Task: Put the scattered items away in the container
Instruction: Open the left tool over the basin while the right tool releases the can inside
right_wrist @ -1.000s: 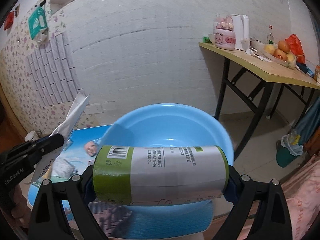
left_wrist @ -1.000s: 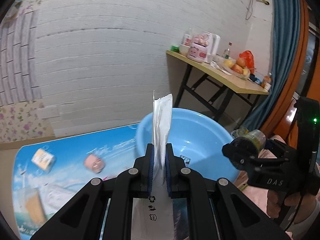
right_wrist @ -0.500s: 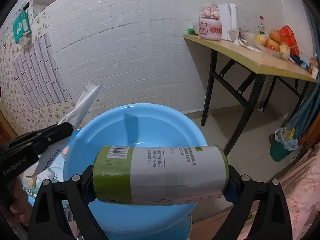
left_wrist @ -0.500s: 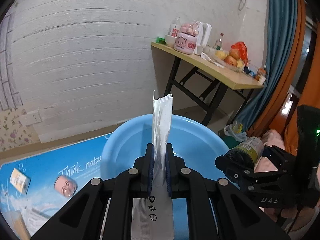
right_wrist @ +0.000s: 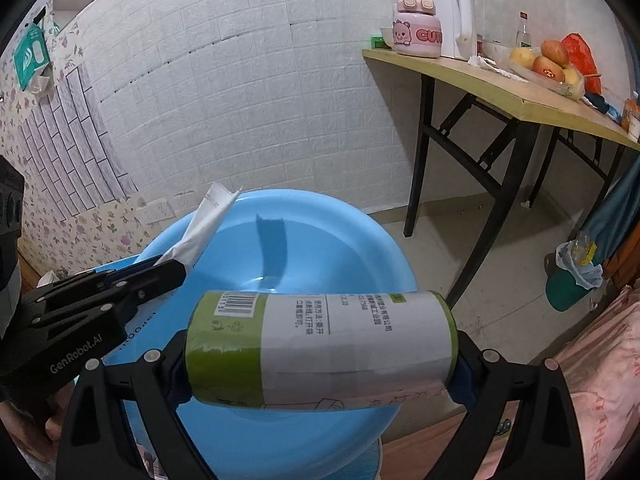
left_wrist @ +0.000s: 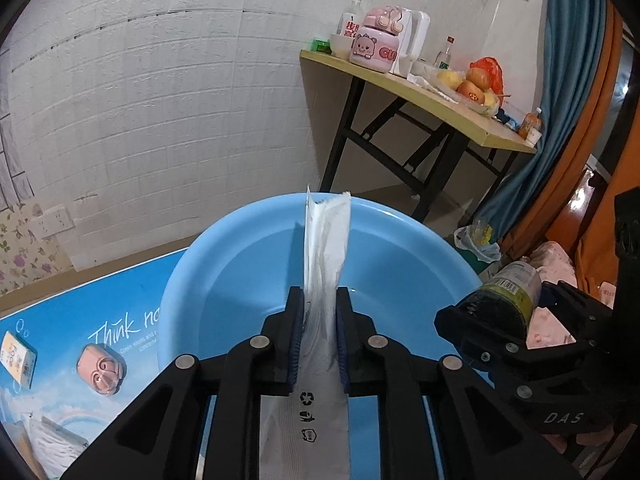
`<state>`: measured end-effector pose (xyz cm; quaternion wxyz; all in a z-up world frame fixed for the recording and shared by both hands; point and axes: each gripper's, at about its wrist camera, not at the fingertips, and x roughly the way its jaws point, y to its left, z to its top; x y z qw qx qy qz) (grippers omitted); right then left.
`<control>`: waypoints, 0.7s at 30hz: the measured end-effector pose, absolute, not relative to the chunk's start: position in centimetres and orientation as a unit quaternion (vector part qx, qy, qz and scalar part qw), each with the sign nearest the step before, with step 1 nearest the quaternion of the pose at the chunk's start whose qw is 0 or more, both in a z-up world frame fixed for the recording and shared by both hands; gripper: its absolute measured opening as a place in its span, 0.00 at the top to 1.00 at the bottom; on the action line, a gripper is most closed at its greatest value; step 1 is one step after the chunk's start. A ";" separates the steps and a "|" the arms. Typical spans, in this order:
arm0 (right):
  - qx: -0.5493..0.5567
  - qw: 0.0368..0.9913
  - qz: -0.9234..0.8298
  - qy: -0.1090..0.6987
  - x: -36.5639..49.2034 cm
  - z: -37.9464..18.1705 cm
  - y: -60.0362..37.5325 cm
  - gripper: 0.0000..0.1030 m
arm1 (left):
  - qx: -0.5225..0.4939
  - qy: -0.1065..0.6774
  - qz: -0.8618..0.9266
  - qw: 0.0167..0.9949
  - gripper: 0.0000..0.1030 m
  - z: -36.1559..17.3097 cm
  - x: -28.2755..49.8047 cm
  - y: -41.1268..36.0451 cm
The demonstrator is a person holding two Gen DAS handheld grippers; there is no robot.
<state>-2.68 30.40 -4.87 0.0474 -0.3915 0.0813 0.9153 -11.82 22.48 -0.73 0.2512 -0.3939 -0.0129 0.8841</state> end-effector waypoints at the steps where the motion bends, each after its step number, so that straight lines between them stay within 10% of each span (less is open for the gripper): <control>1: -0.393 0.048 0.915 0.082 -2.8 -5.0 30.5 0.06 | -0.397 -0.009 0.884 0.248 0.81 -0.8 -11.8 22.6; 6: -0.397 0.049 0.913 0.083 -2.9 -5.3 30.4 0.06 | -0.402 0.006 0.882 0.246 0.54 -1.0 -11.5 22.9; 21: -0.401 0.045 0.912 0.080 -3.3 -5.4 30.1 0.06 | -0.382 0.004 0.902 0.202 0.45 0.5 -10.7 18.7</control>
